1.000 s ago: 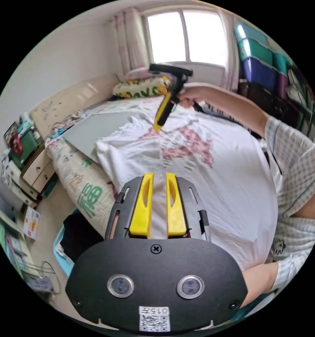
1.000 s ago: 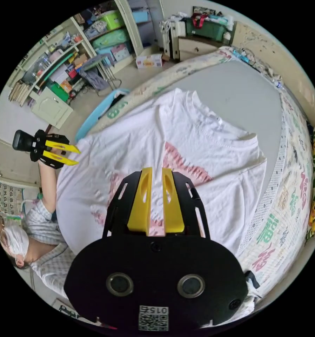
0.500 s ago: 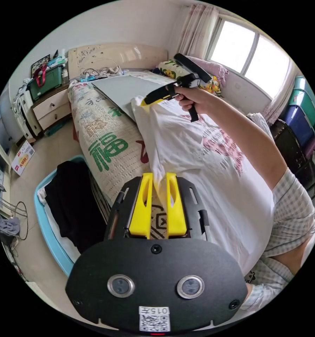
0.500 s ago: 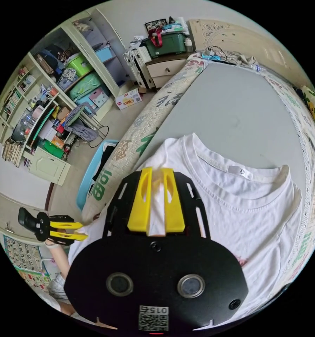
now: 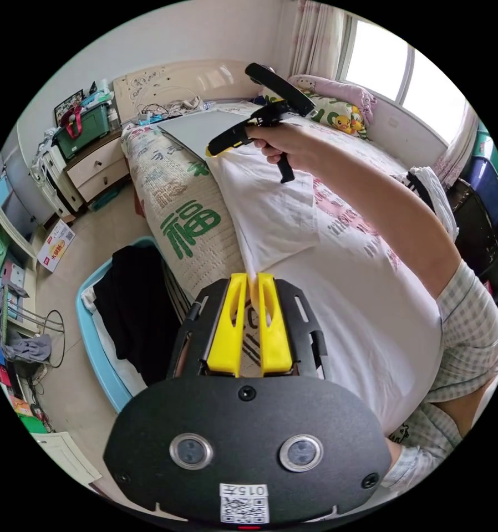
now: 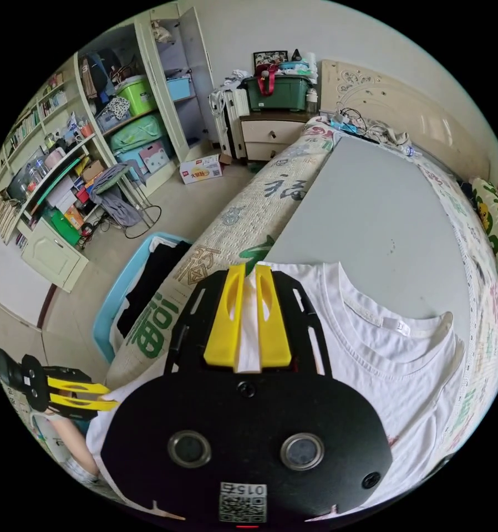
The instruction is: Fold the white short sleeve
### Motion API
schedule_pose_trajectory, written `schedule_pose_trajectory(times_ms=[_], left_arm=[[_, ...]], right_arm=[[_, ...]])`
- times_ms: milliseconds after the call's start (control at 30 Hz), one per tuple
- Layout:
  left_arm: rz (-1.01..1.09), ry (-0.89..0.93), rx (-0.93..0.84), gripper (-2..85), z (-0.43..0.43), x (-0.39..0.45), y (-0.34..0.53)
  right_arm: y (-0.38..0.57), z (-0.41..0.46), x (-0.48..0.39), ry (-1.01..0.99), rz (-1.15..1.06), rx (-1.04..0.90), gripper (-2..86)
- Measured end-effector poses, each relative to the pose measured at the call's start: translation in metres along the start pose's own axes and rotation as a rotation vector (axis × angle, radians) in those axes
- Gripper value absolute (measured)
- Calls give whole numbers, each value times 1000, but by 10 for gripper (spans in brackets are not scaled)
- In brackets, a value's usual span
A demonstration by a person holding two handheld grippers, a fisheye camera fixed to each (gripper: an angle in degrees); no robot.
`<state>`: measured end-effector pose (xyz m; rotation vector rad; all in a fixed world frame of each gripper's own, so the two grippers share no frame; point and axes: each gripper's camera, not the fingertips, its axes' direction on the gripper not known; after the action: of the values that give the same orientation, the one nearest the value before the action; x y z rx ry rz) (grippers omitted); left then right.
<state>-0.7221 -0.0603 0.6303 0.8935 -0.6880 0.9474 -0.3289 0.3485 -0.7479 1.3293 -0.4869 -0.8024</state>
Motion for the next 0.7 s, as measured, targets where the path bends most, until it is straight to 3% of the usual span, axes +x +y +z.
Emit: schedule_pose_trajectory(times_ms=[133, 267, 433, 533, 700], left_arm=[[20, -9, 86, 34, -15, 21, -9], [167, 94, 178, 51, -14, 66, -32], [251, 119, 136, 71, 24, 109, -70], [251, 85, 54, 65, 50, 119, -84], [287, 95, 83, 13, 55, 126, -88]], right_arm=[[29, -45, 23, -76, -57, -50, 102], [89, -76, 50, -71, -107, -179, 107], [142, -89, 74, -115, -64, -251, 110], [158, -96, 67, -139, -80, -247, 95], [171, -103, 45, -54, -123, -251, 21]])
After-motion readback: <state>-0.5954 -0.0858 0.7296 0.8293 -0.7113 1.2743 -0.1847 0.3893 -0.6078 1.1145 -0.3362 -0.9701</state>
